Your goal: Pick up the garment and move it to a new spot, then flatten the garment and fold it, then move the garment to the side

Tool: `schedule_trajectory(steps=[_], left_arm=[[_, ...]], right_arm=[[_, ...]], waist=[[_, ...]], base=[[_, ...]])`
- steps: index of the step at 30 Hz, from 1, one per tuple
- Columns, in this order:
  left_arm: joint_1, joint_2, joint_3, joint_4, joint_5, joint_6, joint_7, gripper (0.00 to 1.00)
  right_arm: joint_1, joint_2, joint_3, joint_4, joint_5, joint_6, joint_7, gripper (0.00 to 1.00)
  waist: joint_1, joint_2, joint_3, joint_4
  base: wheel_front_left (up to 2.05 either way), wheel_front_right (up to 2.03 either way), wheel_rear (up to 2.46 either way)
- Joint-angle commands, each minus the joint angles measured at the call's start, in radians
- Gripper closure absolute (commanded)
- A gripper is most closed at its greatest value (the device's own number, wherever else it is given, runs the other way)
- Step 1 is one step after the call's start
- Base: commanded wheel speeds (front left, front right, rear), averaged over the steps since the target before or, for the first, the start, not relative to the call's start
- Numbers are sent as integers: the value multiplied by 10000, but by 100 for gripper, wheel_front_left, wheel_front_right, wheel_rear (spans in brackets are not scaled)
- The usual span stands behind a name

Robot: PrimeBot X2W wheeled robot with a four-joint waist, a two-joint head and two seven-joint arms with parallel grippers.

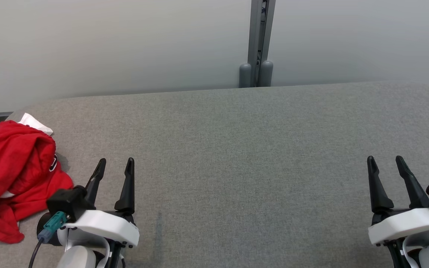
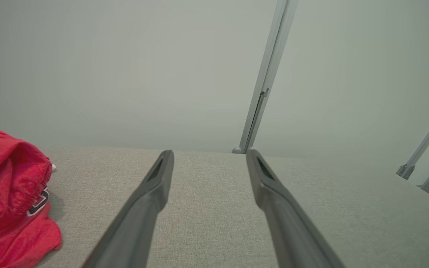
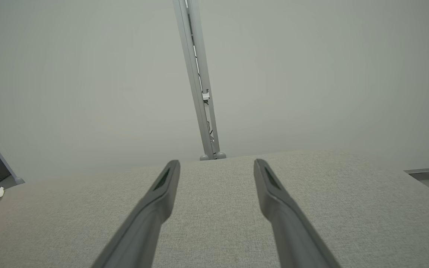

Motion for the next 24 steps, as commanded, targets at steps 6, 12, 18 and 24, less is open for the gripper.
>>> schedule_trajectory(steps=[6, 12, 18, 24], left_arm=[[-236, 82, -60, 195, 566, 103, -185, 0], [-249, 74, -71, 441, 939, 183, -320, 0], [-258, 41, -57, 586, 1261, 272, -429, 0], [-292, 1, -41, 734, 1497, 302, -545, 0]], right_arm=[[-172, -9, 79, 190, -452, 19, -199, 0], [-214, 12, 128, 432, -684, 20, -332, 0], [-252, 21, 139, 619, -944, 20, -452, 0], [-290, 26, 196, 800, -1105, 21, -577, 0]], waist=[[0, 0, -14, 20], [0, 0, -26, 9], [0, 0, -24, 2], [0, 0, -22, 0]], base=[[0, 0, 0], [0, 0, 0], [0, 0, 0], [0, 0, 0]])
